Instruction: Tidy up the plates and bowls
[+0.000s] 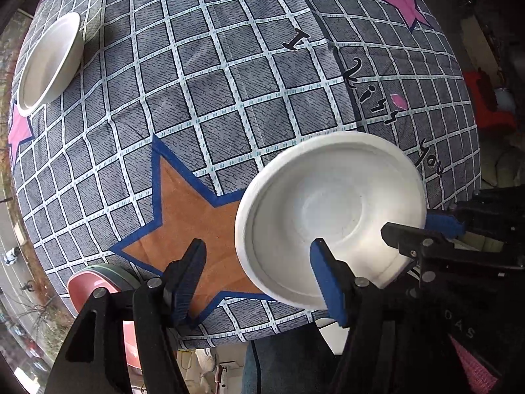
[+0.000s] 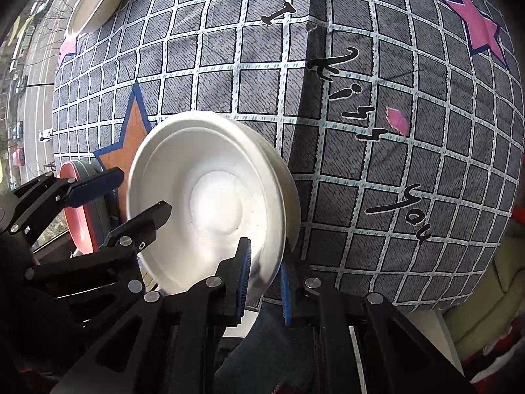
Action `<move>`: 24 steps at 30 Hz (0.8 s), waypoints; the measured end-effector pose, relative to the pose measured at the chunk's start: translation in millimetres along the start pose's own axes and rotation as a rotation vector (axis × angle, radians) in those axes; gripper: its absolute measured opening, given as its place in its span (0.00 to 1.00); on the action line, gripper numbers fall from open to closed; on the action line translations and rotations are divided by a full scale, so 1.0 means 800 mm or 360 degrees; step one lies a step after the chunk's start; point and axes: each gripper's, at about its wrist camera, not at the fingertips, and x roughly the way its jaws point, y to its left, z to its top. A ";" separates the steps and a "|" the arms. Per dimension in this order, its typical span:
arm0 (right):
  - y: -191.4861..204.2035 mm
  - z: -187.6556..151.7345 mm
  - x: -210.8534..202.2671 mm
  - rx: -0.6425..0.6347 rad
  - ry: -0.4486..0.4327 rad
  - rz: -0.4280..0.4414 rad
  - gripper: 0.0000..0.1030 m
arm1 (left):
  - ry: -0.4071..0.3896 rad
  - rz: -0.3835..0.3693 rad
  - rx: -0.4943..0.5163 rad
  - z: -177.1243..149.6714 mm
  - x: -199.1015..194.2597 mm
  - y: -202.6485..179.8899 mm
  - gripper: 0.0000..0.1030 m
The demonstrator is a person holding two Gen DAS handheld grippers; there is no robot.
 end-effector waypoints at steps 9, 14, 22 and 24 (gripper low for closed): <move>-0.028 0.009 -0.018 0.0161 -0.0103 -0.0023 0.86 | -0.0036 -0.0008 -0.0129 -0.002 -0.012 0.048 0.76; -0.038 0.024 -0.034 0.0203 -0.0137 -0.0058 0.87 | -0.0096 -0.0017 -0.0197 -0.001 -0.025 0.076 0.77; -0.025 0.065 -0.074 0.0126 -0.0199 -0.0079 0.87 | -0.0232 -0.0010 -0.0359 0.028 -0.065 0.143 0.77; -0.016 0.078 -0.083 0.0091 -0.0218 -0.0084 0.87 | -0.0279 -0.0009 -0.0418 0.034 -0.079 0.168 0.77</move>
